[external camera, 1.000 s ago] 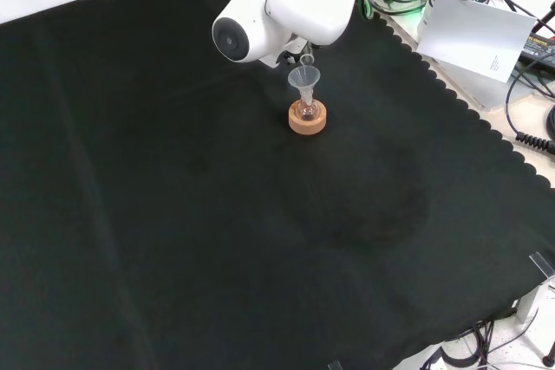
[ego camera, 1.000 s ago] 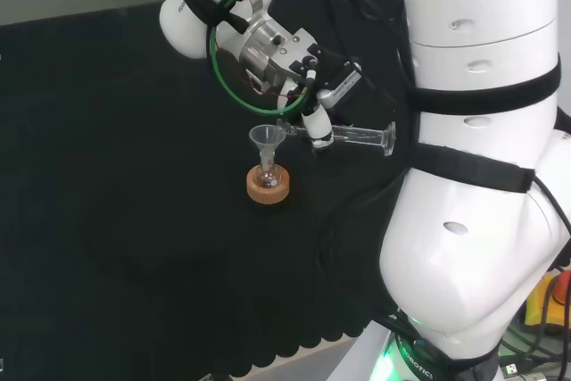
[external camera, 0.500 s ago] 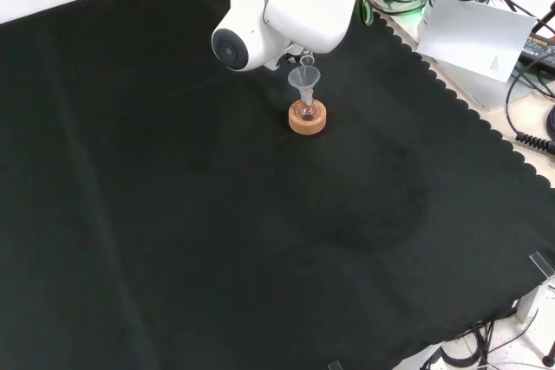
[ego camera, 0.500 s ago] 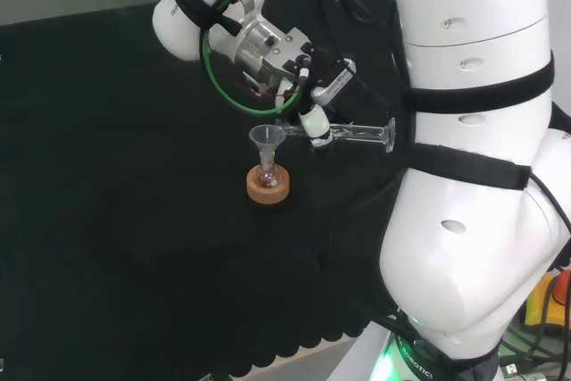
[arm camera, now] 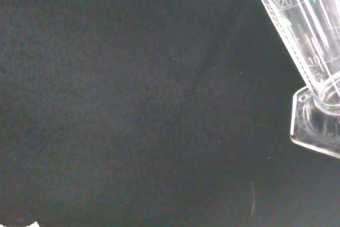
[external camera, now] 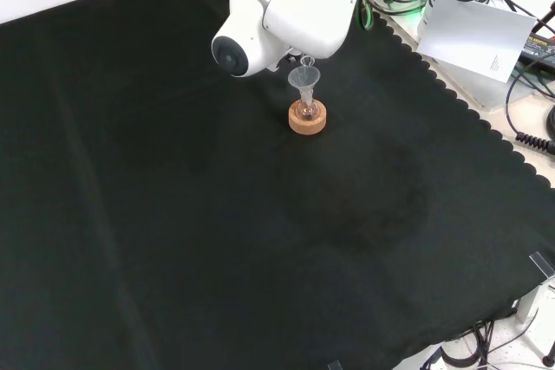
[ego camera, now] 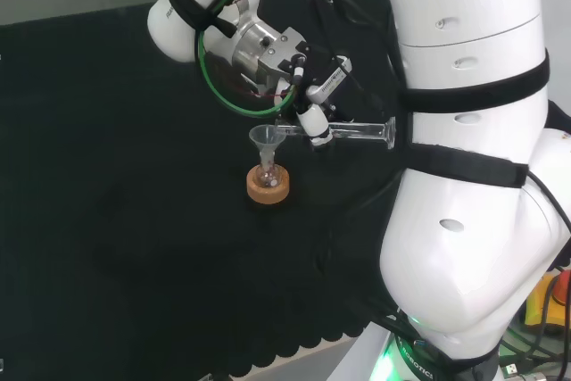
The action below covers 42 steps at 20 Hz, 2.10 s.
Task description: Pour the water from the graduated cylinder into the round-bottom flask.
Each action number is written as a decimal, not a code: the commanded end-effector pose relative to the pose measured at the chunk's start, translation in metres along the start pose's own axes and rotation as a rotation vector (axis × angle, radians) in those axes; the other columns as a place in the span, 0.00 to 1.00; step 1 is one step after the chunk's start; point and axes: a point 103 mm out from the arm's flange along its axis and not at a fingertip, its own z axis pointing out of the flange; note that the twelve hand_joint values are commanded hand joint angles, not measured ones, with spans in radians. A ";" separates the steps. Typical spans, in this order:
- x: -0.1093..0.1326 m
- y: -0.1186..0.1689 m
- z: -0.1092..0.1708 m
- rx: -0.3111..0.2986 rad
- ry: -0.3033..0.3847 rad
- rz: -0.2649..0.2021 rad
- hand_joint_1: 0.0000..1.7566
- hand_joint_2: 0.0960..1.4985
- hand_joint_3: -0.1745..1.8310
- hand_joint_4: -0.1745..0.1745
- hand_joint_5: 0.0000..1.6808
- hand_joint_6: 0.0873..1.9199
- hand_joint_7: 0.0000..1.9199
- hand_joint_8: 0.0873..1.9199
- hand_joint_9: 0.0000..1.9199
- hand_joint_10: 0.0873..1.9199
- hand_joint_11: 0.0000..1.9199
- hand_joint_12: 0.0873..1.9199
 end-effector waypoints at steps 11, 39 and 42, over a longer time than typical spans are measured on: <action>0.002 -0.003 -0.005 0.035 -0.009 0.017 0.65 0.58 0.33 0.00 0.57 0.58 0.63 0.11 0.73 0.00 0.65 0.35; -0.003 -0.007 -0.007 0.058 -0.030 0.031 0.65 0.58 0.33 0.00 0.57 0.57 0.63 0.11 0.74 0.00 0.66 0.35; -0.002 -0.007 -0.008 0.056 -0.035 0.031 0.65 0.58 0.33 0.00 0.57 0.57 0.63 0.11 0.74 0.00 0.66 0.35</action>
